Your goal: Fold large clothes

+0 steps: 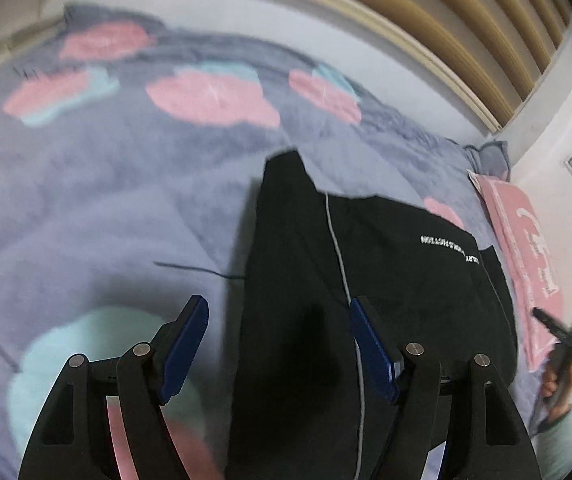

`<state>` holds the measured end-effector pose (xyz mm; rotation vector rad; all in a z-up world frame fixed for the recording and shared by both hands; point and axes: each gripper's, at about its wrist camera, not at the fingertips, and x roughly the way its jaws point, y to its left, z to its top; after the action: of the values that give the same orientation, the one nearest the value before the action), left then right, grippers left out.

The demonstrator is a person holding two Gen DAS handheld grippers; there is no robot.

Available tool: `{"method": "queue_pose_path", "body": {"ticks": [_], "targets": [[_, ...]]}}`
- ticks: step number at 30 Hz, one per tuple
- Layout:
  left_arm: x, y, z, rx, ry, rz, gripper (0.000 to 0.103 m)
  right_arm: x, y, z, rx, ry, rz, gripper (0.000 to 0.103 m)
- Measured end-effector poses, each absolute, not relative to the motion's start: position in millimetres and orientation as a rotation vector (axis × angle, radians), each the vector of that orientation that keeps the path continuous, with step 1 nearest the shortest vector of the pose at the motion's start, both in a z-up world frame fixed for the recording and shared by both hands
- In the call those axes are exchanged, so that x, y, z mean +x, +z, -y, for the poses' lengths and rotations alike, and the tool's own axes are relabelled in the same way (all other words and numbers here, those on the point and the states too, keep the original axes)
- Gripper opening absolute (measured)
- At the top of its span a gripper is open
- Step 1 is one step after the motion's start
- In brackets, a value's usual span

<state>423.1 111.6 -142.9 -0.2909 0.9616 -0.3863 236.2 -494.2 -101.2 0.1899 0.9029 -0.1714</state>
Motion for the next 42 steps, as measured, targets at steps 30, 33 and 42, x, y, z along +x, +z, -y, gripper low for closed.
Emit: {"method": "queue_pose_path", "body": {"ticks": [30,33,42], "targets": [[465,-235,-78,-0.69,-0.8,-1.2,0.073,269,-201,519,0.609,0.478,-1.042,0.08],[459,-222,-70,-0.641,-0.853,-1.161,0.072,273,-200,514,0.573,0.473,-1.053,0.08],[485,-258,-49,-0.722,-0.794,-1.293,0.084,309,-228,490,0.658,0.514,-1.139,0.092]]}}
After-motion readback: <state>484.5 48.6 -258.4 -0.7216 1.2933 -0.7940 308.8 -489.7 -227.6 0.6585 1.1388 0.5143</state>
